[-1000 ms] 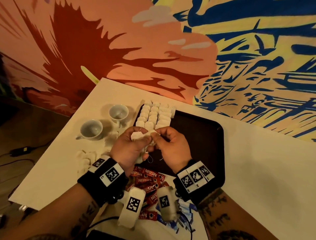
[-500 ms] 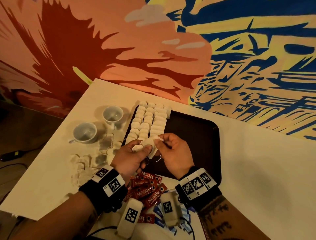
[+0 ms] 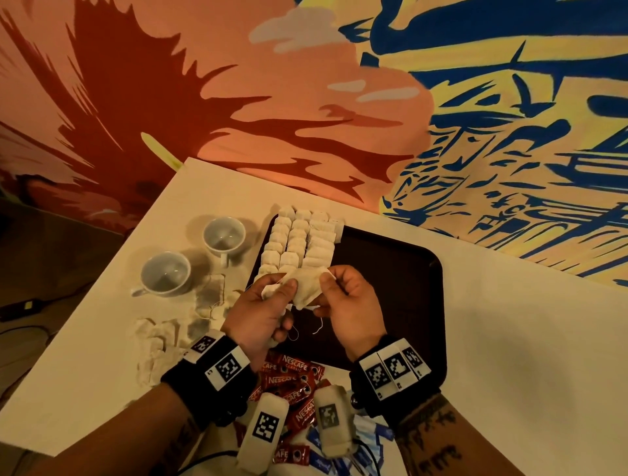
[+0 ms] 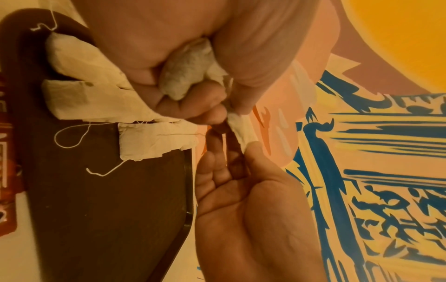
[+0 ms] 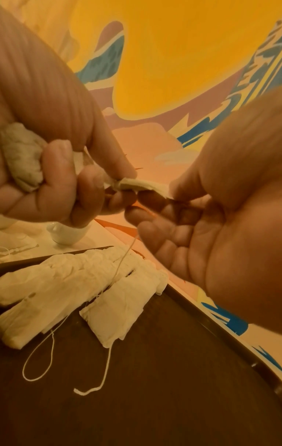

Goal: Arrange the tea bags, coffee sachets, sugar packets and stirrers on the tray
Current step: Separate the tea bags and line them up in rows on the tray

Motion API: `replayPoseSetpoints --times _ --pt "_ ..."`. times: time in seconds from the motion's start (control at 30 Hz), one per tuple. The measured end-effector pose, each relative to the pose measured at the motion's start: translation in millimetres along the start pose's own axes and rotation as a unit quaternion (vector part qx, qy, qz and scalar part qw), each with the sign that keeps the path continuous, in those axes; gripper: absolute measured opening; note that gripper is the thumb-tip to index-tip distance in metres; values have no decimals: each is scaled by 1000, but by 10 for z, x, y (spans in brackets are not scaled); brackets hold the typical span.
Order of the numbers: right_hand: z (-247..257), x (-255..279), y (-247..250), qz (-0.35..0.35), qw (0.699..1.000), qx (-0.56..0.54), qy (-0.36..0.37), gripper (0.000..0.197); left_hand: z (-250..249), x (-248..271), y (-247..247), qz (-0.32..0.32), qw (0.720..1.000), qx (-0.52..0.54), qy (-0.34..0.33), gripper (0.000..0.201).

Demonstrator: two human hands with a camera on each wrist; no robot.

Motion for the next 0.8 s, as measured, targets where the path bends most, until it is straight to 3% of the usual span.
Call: replayPoseSetpoints --times 0.13,0.2,0.37,0.5,0.6,0.8 --pt "6 -97 22 1 1000 -1 17 11 -11 -27 -112 55 997 42 29 5" --pt "20 -131 51 6 999 6 31 11 -10 -57 -108 54 998 33 24 10" --pt "1 -133 57 40 999 12 33 18 -36 -146 -25 -2 996 -76 -38 16" --pt "20 -128 107 34 993 85 70 15 -29 -104 -86 13 992 -123 -38 18" --pt "19 -108 89 71 989 112 72 21 -46 -59 -118 17 985 -168 -43 13" --pt "-357 30 5 160 968 191 18 15 133 -47 -10 39 941 -332 -43 7"
Point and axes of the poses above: each hand's wrist, its own x-axis away from the middle knuckle, its own y-axis out of the back of the hand, z = x × y, the point moved 10 cm from there along -x, towards the middle knuckle, and after that the axes turned 1 degree about z, right-handed, at the moved point
